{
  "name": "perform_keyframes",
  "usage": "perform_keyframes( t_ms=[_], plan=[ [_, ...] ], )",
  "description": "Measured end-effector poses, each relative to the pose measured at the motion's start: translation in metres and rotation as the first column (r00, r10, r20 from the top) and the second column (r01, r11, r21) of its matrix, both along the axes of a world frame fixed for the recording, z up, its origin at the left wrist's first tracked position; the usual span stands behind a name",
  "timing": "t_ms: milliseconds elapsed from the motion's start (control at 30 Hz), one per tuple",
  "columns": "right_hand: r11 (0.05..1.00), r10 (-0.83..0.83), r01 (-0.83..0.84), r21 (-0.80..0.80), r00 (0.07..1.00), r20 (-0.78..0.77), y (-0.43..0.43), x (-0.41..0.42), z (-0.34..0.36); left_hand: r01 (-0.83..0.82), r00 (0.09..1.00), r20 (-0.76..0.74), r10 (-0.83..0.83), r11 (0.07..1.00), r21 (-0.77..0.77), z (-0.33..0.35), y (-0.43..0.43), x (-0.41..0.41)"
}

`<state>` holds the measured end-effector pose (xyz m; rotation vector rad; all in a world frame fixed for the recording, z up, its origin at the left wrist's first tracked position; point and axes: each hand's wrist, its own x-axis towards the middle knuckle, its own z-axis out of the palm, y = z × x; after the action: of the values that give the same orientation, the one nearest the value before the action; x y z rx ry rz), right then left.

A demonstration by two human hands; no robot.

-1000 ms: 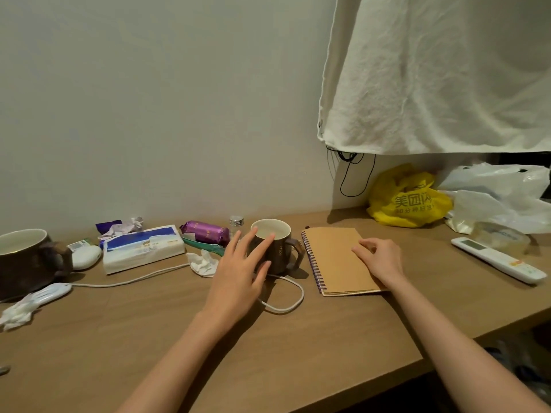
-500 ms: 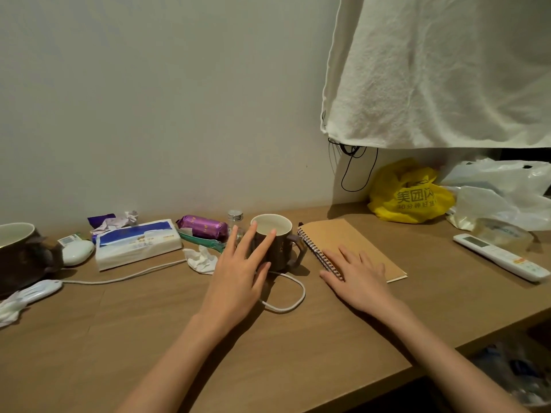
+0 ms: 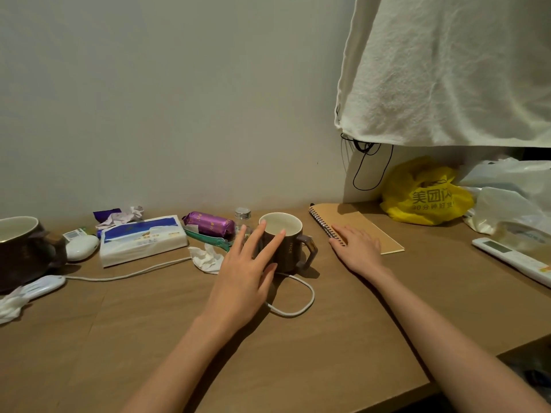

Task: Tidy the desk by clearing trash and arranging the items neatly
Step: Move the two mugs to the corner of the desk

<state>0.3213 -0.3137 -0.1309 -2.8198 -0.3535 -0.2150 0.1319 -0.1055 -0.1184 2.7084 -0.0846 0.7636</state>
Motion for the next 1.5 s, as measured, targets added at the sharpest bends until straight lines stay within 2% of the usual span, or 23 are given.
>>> perform_keyframes(
  t_ms=[367,467,600,700,767,900,1033,1133,1267,1333,1500],
  plan=[
    [0.998,-0.004,-0.006,0.063,0.988,0.157,0.002,0.005,0.0,0.015,1.0,0.015,-0.015,1.0,0.005,0.0,0.003,-0.001],
    [0.98,0.007,-0.053,0.192,0.972,0.235,0.002,-0.013,0.004,0.026,1.0,0.015,-0.026,0.999,-0.032,0.002,0.002,-0.004],
    [0.909,0.027,-0.149,0.389,0.953,0.303,0.008,-0.047,0.019,0.036,0.998,0.052,-0.027,0.982,-0.185,0.007,-0.001,-0.009],
    [0.844,0.094,-0.243,0.478,0.945,0.315,0.016,-0.074,0.032,0.038,0.998,0.067,-0.02,0.958,-0.283,0.009,0.0,-0.009],
    [0.788,0.151,-0.276,0.55,0.953,0.262,0.023,-0.091,0.04,0.032,0.998,0.058,-0.013,0.943,-0.332,0.009,0.002,-0.008],
    [0.671,0.293,-0.226,0.706,0.956,0.028,0.039,-0.112,0.049,-0.001,1.0,-0.001,0.001,0.916,-0.402,0.012,0.002,-0.008],
    [0.693,0.323,-0.137,0.708,0.937,-0.135,0.047,-0.114,0.054,0.008,0.999,-0.034,-0.027,0.886,-0.463,0.011,0.005,-0.007],
    [0.691,0.405,-0.131,0.711,0.885,-0.23,0.048,-0.115,0.057,0.019,0.998,-0.046,-0.048,0.867,-0.497,0.01,0.008,-0.007],
    [0.695,0.441,-0.127,0.707,0.853,-0.28,0.049,-0.114,0.059,0.041,0.995,-0.051,-0.086,0.82,-0.571,0.009,0.009,-0.005],
    [0.659,0.446,-0.09,0.747,0.846,-0.291,0.051,-0.115,0.058,0.048,0.993,-0.06,-0.102,0.812,-0.582,0.008,0.009,-0.004],
    [0.608,0.406,-0.075,0.79,0.885,-0.228,0.054,-0.124,0.057,0.065,0.99,-0.069,-0.126,0.822,-0.565,0.01,0.008,-0.006]
  ],
)
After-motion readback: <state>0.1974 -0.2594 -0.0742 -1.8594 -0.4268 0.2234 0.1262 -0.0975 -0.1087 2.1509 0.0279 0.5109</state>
